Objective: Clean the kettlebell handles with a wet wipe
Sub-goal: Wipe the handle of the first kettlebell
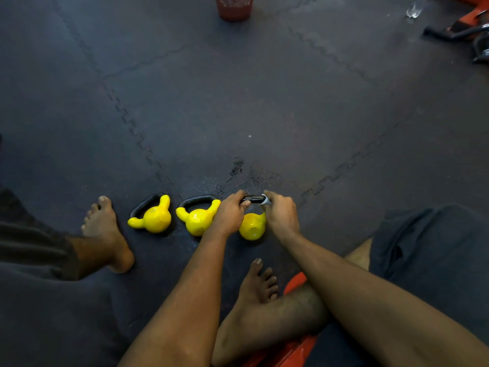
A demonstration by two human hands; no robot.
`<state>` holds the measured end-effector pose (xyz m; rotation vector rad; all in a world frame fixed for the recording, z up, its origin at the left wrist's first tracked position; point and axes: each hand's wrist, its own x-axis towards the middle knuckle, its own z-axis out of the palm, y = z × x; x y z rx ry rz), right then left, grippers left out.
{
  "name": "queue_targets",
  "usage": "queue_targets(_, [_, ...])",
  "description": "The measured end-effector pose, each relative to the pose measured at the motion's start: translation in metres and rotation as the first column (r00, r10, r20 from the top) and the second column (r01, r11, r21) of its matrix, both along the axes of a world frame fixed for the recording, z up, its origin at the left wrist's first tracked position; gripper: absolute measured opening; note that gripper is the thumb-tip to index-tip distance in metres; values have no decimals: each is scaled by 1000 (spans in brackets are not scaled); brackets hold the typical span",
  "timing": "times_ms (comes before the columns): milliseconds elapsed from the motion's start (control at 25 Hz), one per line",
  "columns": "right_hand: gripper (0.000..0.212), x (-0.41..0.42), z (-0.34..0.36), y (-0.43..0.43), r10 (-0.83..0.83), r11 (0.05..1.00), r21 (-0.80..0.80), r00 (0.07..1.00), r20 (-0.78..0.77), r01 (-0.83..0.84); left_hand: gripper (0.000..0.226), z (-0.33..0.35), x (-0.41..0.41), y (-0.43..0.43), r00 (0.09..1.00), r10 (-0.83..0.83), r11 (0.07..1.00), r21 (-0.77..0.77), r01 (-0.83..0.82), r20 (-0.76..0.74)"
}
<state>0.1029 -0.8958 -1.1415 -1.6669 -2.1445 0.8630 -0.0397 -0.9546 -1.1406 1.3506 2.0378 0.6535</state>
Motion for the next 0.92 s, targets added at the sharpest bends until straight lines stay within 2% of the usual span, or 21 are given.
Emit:
queue_targets(240, [18,4,5,5,14,1000,16,991,131,-16,19,-3,2,-2,1000,-29,999,-32,29,1])
queue_targets(320, [19,6,6,8,84,996,0,994,74,-84,27,-8,2,-9,998,60,997,-44,-62,-30])
queue_targets(440, [25,10,2,15,227,961,-146,972,-68,-234,31,-5,7,-21,952,236,971,-3,-241,-194])
queue_targets(480, [28,12,-1,16,231,939,-223,961,-156,-262,31,-1,10,-23,937,289,957,62,-282,-198])
queue_targets(560, [40,15,-3,14,160,873,-394,932,-325,-287,34,8,14,-25,911,405,912,107,-397,-74])
queue_targets(600, [43,17,-4,14,132,830,-462,915,-381,-312,42,14,15,-25,889,456,889,48,-454,-42])
queue_targets(720, [42,20,1,15,117,682,-607,880,-460,-408,61,26,12,-26,828,549,813,-156,-561,-114])
queue_targets(840, [45,19,4,8,187,535,-674,850,-493,-509,67,31,10,-23,857,507,809,-291,-510,-93])
queue_targets(920, [42,15,7,-2,248,481,-675,825,-508,-560,76,29,5,-22,892,447,803,-406,-436,-73])
